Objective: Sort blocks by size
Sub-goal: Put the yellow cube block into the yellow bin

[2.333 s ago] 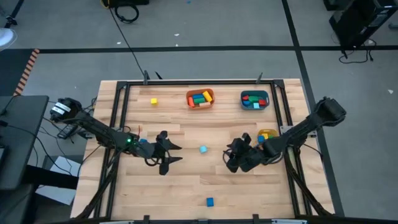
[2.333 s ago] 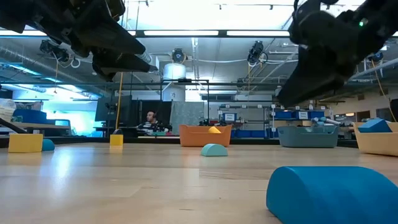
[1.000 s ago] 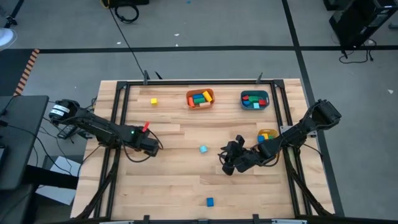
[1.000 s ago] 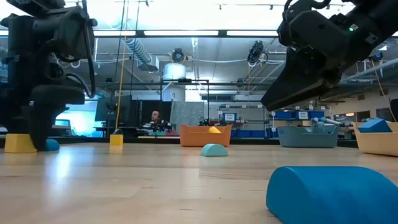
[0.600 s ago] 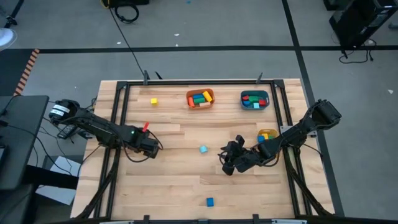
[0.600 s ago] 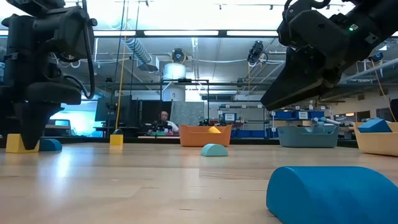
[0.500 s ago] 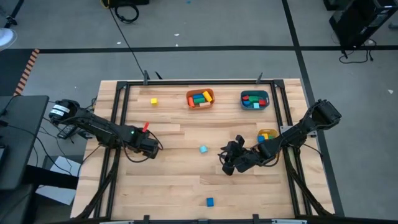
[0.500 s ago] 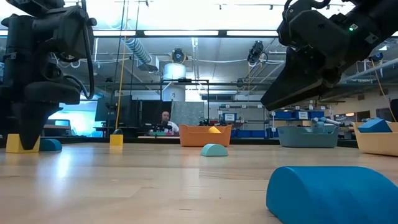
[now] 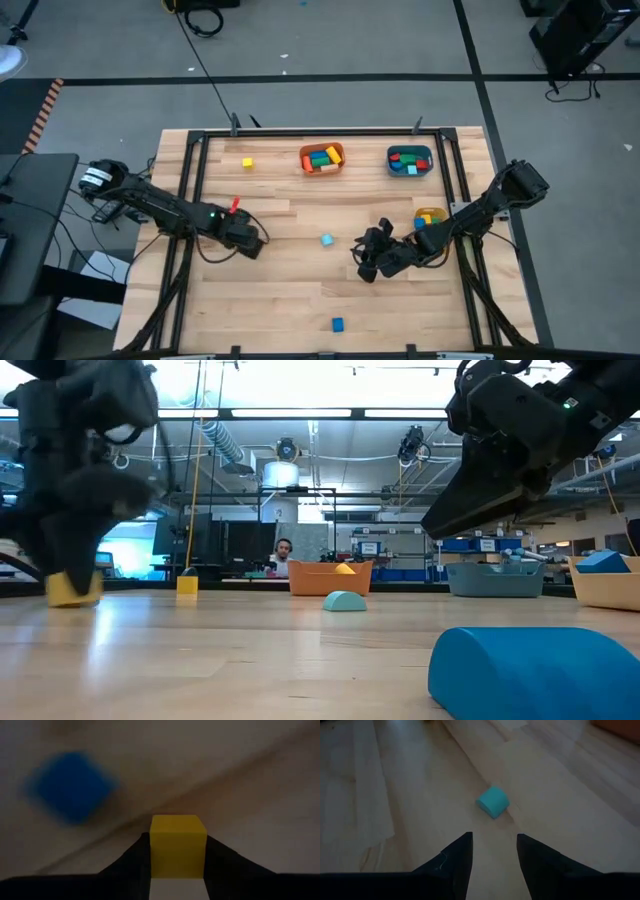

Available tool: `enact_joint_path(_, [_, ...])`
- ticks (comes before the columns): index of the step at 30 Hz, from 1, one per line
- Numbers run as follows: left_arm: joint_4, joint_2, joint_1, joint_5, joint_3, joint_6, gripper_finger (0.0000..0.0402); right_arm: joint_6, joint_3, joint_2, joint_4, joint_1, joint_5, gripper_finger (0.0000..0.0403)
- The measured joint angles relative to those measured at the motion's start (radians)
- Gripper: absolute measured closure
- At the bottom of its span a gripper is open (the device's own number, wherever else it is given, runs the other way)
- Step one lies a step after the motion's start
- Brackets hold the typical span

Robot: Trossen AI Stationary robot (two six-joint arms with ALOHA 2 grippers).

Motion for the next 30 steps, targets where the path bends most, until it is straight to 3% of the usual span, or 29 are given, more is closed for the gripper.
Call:
enact_joint_path(7, [0.426, 0.001, -0.015, -0.012, 0.000, 0.158, 0.0268, 0.035, 0.000, 0.005, 0.004, 0.001, -0.011, 0.0235])
enact_joint_path(12, [0.576, 0.001, -0.011, -0.066, 0.000, 0.222, 0.0268, 0.004, 0.001, 0.059, 0.097, 0.000, 0.028, 0.0237])
enact_joint_path(16, [0.617, 0.001, -0.002, -0.102, 0.000, 0.255, 0.0268, -0.194, 0.001, 0.151, 0.366, 0.001, 0.189, 0.0235])
enact_joint_path(23, [0.687, 0.001, 0.030, -0.116, 0.000, 0.301, 0.0268, -0.653, 0.002, 0.310, 0.865, 0.005, 0.203, 0.0231])
enact_joint_path(30, [0.765, 0.001, 0.052, -0.118, 0.000, 0.340, 0.0265, -0.832, 0.066, 0.413, 0.948, -0.016, 0.183, 0.0191])
